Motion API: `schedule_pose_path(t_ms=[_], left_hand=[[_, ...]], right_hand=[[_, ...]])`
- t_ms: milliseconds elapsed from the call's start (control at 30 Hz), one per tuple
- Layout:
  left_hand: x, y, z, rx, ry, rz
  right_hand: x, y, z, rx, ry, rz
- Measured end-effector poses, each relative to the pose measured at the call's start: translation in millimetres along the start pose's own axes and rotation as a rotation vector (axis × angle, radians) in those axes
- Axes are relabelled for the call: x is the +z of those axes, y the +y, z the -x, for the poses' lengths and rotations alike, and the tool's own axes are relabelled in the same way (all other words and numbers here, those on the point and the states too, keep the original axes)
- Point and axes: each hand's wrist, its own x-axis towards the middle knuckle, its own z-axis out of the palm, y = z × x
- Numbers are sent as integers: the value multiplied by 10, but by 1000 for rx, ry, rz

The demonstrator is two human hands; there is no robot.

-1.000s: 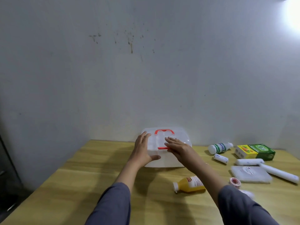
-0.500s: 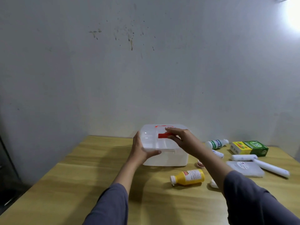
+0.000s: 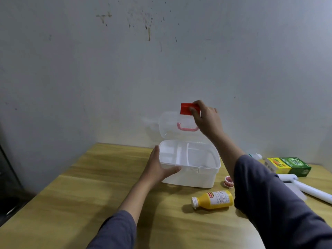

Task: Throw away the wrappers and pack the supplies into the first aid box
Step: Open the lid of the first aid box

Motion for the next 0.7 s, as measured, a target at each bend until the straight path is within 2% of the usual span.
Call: schedule_pose_path(t_ms=[100,167,333,500,600,700], left_hand=[[-6,-8,10,25,-6,33],[-13,-16,7,23,-3,26],[1,-66,-10,-15,-1,7],[17,-28,1,-27,20,20],[-21,18,19,-1,29,16],[-15,64,-10,-13,-39,-1]], right_hand=[[56,66,-105,43,124,127],[106,191,-145,113,139,132],[211,529,-79,209,167,-224],[326,789,34,471,242,-625],[412,937,174,560,172,-715],[469,1098,295,605,114,-731]])
